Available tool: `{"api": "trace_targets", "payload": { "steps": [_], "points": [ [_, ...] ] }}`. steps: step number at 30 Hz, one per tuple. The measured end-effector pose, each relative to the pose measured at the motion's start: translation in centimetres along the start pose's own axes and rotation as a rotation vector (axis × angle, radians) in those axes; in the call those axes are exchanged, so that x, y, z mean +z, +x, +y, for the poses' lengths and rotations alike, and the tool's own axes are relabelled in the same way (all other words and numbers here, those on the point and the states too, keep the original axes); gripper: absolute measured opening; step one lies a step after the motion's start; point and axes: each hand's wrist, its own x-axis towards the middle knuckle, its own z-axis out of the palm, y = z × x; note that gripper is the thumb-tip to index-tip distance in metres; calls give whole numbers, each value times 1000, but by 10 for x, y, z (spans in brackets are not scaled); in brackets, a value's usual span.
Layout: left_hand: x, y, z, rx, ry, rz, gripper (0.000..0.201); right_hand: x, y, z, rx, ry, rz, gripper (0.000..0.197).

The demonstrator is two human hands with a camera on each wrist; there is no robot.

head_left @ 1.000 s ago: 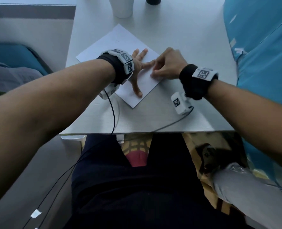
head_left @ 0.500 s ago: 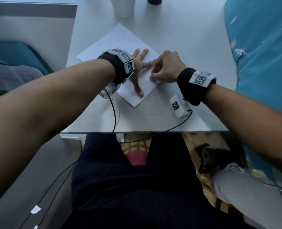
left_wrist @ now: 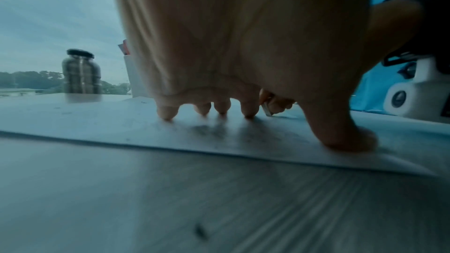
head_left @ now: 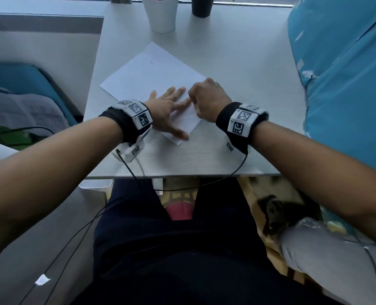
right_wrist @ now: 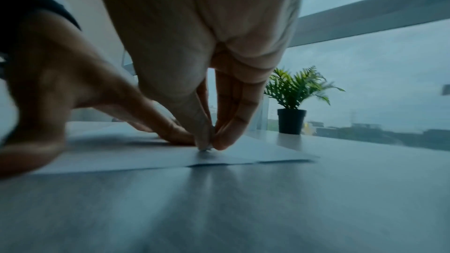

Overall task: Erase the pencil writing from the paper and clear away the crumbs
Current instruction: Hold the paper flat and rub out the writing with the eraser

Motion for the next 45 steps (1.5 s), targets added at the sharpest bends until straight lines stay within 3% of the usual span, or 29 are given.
{"api": "trace_targets", "payload": {
  "steps": [4,8,12,15,19,24,28,31,35,39,43,45],
  "points": [
    [-2,1,0,-20,-11,-45,128,-3,2,4,51,64,46,17],
    [-3,2,-1,-34,-11,-52,134,-5,-14,-13,-90,123,-103,20],
    [-6,2,-1,-36,3,-64,140,-22,1,6,43,192,38,15],
    [-4,2,-2,-40,-4,-65,144,-14,-12,-13,-85,146,-79,9],
    [-5,1,-1,-40,-6,-67,145,-27,4,8,121,197,38,10],
    [-5,3,-1,-38,-10,-70,147,-15,-17,-21,-69,176,-93,11],
    [-4,-1,0,-40,-19,-71,146,-19,-3,-5,32,201,25,12],
    [-4,0,0,-35,-15,-64,147,-14,-15,-20,-92,152,-94,9],
    [-5,0,0,-43,-19,-70,146,-24,4,3,81,201,30,10],
    [-3,3,0,-51,-10,-60,147,-13,-20,-29,-108,197,-115,8],
    [-4,0,0,-46,-20,-67,147,-22,2,-3,88,232,34,8],
    [-3,1,0,-53,-19,-73,146,-18,-10,-25,-9,172,-66,9]
  ]
}}
